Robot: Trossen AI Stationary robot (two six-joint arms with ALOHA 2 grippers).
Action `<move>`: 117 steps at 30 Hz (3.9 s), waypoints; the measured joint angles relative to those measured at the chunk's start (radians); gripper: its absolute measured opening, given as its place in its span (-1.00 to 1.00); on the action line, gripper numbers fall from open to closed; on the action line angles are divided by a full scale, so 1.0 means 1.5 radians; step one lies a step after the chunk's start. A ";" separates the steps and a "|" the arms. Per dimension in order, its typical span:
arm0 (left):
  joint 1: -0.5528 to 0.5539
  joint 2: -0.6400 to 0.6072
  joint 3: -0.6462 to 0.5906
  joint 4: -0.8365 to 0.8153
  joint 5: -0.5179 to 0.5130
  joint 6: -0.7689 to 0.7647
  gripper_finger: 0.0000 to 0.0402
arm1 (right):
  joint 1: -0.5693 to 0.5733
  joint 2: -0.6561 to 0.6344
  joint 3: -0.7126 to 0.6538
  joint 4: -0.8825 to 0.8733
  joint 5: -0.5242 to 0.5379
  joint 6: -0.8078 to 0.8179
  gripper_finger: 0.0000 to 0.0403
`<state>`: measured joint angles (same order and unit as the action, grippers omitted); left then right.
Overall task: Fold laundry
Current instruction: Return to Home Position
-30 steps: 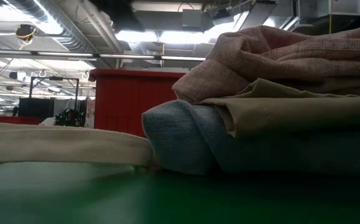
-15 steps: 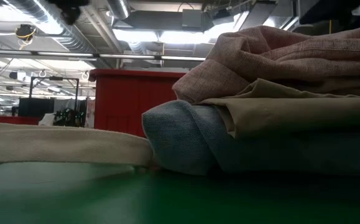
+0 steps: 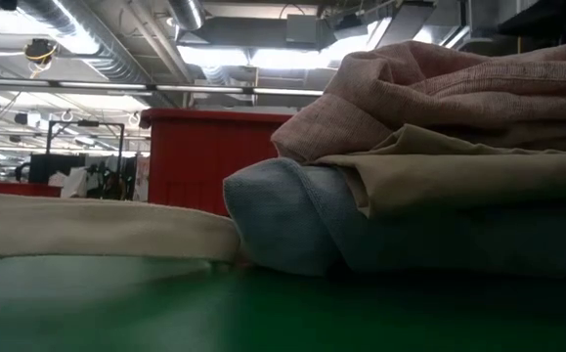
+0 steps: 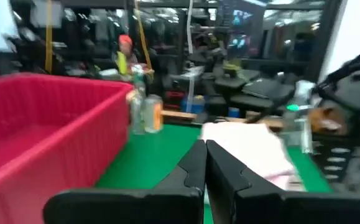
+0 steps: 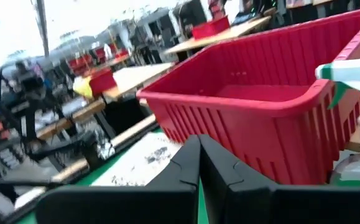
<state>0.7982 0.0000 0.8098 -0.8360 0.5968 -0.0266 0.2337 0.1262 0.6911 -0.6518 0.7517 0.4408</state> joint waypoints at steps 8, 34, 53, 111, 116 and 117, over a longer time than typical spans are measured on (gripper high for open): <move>-0.003 0.016 -0.028 -0.050 0.048 -0.017 -1.00 | 0.001 -0.077 -0.119 0.074 0.017 -0.003 -0.97; -0.005 0.004 -0.507 0.632 0.156 -0.235 -1.00 | 0.001 -0.081 -0.421 0.370 0.075 0.066 -0.97; -0.005 0.008 -0.535 0.645 0.132 -0.259 -1.00 | 0.001 -0.081 -0.422 0.364 0.135 -0.124 -0.97; -0.223 0.003 -0.535 0.605 -0.111 -0.290 -1.00 | 0.001 -0.081 -0.422 0.364 0.132 -0.210 -0.97; -0.223 0.004 -0.535 0.603 -0.112 -0.290 -1.00 | 0.001 -0.081 -0.422 0.364 0.132 -0.210 -0.97; -0.223 0.003 -0.535 0.603 -0.112 -0.290 -1.00 | 0.001 -0.081 -0.422 0.364 0.132 -0.210 -0.97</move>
<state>0.4637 0.0051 0.0071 0.0685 0.4290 -0.4613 0.2350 0.0044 0.0586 -0.1051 0.9497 0.1253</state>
